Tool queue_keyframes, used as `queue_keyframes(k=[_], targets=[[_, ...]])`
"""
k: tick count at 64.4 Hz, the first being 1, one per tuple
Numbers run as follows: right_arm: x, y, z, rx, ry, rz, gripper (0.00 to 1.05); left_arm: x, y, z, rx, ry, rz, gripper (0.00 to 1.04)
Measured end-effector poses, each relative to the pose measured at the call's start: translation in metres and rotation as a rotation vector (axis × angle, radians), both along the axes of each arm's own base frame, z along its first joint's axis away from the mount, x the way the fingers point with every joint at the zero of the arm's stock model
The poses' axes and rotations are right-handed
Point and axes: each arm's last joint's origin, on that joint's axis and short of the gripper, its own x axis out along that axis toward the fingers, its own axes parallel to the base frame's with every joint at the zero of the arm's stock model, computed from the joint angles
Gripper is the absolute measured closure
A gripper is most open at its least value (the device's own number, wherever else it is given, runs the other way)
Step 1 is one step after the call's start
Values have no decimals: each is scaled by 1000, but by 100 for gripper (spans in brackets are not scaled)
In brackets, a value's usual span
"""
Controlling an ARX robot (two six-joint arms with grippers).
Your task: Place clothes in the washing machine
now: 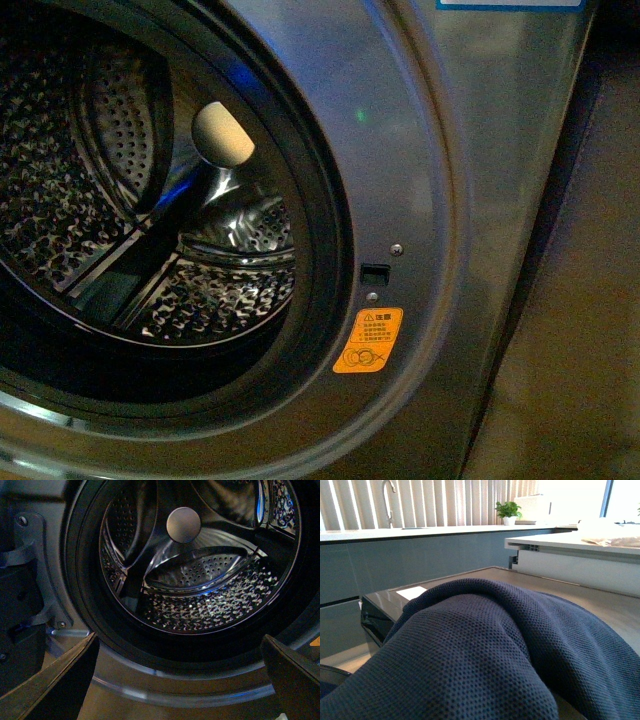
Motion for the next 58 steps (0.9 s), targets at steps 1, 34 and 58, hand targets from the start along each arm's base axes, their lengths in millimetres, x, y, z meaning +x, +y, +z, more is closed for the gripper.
queue_keyframes(k=[1, 34, 58], targets=[[0, 2, 1, 0, 0, 1, 99, 0, 0, 0, 0, 0, 0, 7], [0, 15, 8, -2, -15, 17, 99, 2, 2, -1, -78, 79, -157, 7], [0, 15, 7, -2, -15, 16, 99, 48, 18, 117, -46, -167, -476, 7]])
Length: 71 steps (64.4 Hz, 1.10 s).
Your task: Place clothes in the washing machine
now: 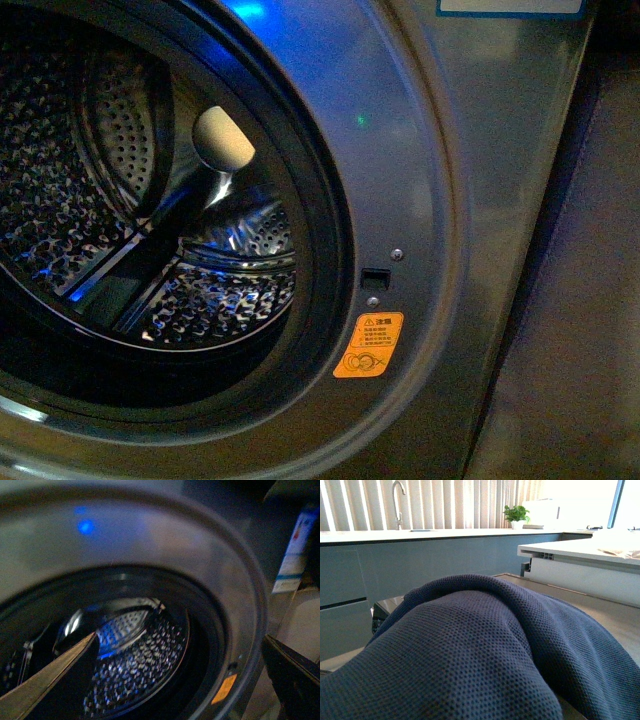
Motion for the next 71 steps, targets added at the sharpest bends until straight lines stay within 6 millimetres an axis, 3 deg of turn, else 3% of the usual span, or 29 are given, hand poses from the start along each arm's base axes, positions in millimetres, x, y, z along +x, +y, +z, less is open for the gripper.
queue_keyframes(k=[19, 26, 39, 54, 71], targets=[[0, 0, 0, 0, 0, 0, 99, 34, -37, 104, -19, -195, -235, 7], [0, 0, 0, 0, 0, 0, 99, 47, -56, 126, -52, -207, -306, 7], [0, 0, 0, 0, 0, 0, 99, 57, -99, 146, -75, -190, -407, 7], [0, 0, 0, 0, 0, -1, 99, 52, -150, 149, -95, -165, -486, 7], [0, 0, 0, -2, -3, -3, 99, 58, -188, 156, -121, -107, -434, 7]])
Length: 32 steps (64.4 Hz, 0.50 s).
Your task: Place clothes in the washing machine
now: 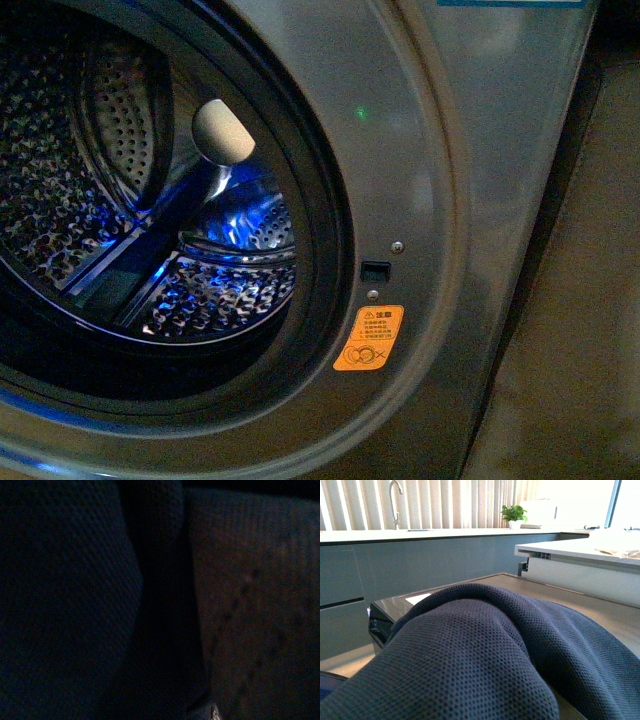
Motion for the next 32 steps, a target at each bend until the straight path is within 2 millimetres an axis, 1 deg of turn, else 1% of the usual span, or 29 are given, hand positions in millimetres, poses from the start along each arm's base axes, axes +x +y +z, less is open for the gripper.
queue_keyframes(k=[4, 15, 32], targets=[[0, 0, 0, 0, 0, -1, 99, 3, -10, 2, -1, 22, 34, 7], [0, 0, 0, 0, -1, -4, 99, 9, -27, 8, -24, 53, 119, 7], [0, 0, 0, 1, -1, -4, 99, 24, -42, 16, -144, 96, 359, 7]])
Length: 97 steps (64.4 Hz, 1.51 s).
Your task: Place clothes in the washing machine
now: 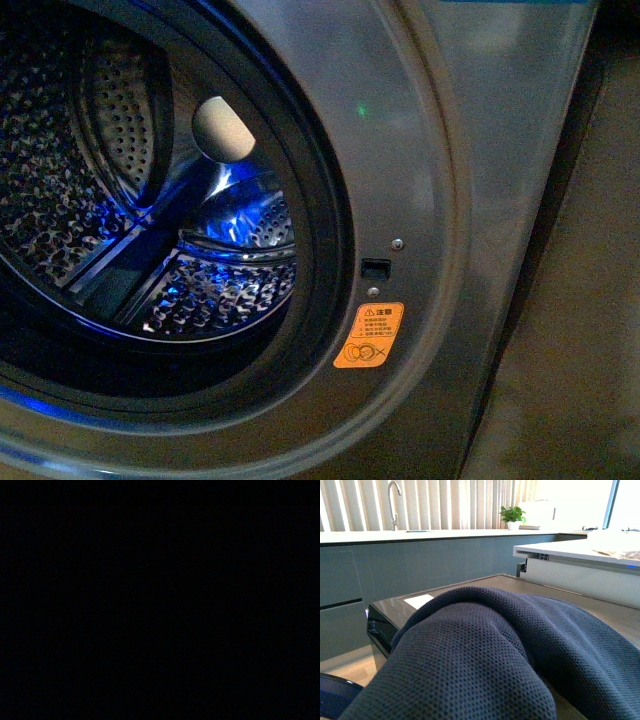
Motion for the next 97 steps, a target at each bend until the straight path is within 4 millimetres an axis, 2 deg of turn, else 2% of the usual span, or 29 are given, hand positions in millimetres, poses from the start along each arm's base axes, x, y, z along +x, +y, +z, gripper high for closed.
queue_keyframes(k=[17, 29, 46, 55, 59, 64, 68, 76, 92, 97], targets=[[0, 0, 0, 0, 1, 0, 99, 2, -7, -1, -138, 83, 118, 7], [0, 0, 0, -2, -1, 0, 98, 5, -5, -1, -185, 95, 138, 33], [0, 0, 0, -1, -1, 0, 54, 13, 2, -2, -240, 102, 153, 76], [-1, 0, 1, 0, -6, 5, 35, 13, 17, -6, -259, 104, 140, 91], [-1, 0, 1, 1, -6, 5, 24, 11, 25, -10, -264, 103, 134, 92], [-1, 0, 1, 1, -6, 6, 6, 6, 48, -20, -266, 101, 140, 92], [-1, 0, 1, 1, -6, 6, 8, 1, 65, -29, -258, 101, 153, 92], [-1, 0, 1, -1, -7, 9, 7, -6, 83, -41, -238, 93, 152, 92], [0, 2, 0, -17, -16, 18, 7, -14, 106, -73, -181, 91, 113, 92], [0, 8, -14, 46, -98, -255, 7, -21, 122, -87, -148, 71, 105, 93]])
